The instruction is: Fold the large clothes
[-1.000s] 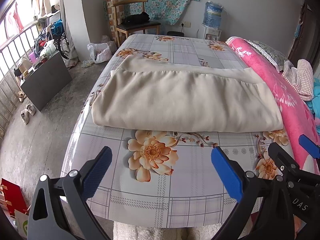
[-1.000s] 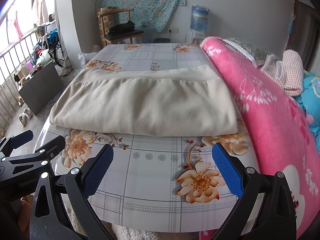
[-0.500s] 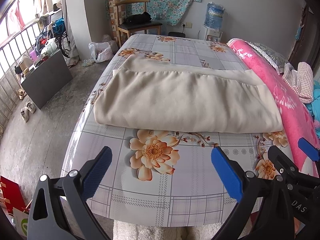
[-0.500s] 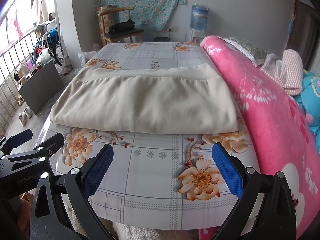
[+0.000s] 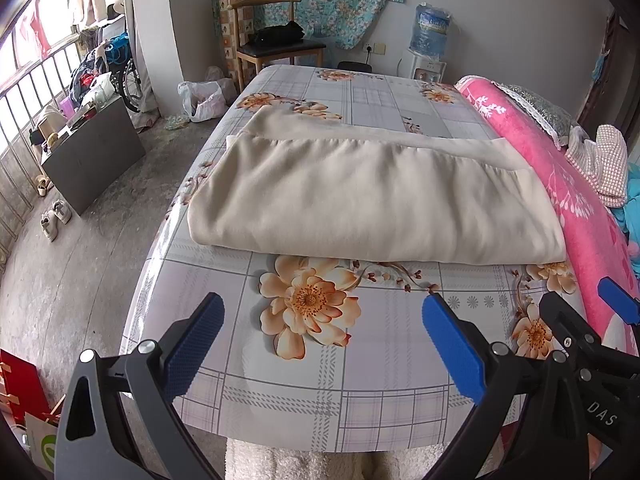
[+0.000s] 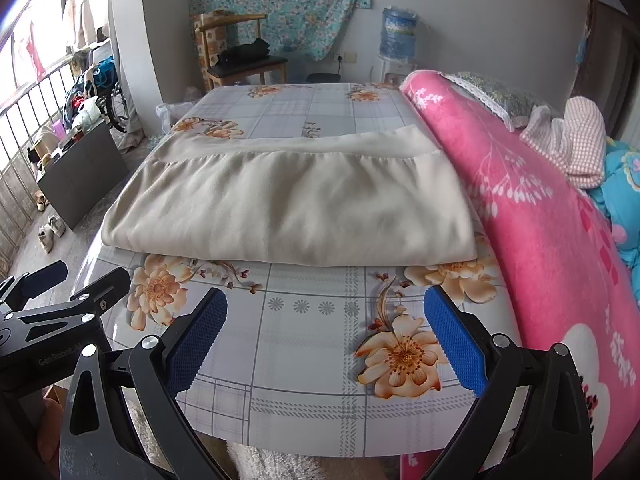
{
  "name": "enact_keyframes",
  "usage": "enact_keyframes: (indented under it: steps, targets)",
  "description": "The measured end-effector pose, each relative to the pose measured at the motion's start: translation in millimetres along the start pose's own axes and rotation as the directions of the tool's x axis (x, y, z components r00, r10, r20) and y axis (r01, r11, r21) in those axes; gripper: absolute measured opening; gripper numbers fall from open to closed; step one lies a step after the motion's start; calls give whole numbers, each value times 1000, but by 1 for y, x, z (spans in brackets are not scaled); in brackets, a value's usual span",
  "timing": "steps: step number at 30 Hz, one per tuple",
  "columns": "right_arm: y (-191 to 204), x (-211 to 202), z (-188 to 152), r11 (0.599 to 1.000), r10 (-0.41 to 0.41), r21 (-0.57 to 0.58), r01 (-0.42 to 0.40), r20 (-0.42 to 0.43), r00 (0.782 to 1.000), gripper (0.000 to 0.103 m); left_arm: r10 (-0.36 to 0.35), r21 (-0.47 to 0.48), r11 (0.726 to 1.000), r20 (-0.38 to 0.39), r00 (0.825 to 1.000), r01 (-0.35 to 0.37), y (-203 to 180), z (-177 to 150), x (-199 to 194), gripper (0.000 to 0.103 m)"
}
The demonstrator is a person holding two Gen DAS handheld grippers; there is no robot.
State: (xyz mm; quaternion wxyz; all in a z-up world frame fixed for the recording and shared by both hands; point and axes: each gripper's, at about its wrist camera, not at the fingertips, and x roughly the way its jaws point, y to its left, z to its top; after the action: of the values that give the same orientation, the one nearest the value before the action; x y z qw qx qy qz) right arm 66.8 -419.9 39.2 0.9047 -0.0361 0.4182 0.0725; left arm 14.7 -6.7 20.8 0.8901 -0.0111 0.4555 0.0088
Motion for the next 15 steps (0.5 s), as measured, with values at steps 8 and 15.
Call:
enact_keyframes:
  steps: [8, 15]
  targets:
    - [-3, 1, -1, 1000, 4, 14, -4, -6, 1000, 95, 5, 5, 1000, -8, 1000, -5, -4, -2, 3, 97]
    - [-4, 4, 0, 1000, 6, 14, -6, -10, 1000, 95, 4, 5, 1000, -9, 1000, -4, -4, -2, 2, 97]
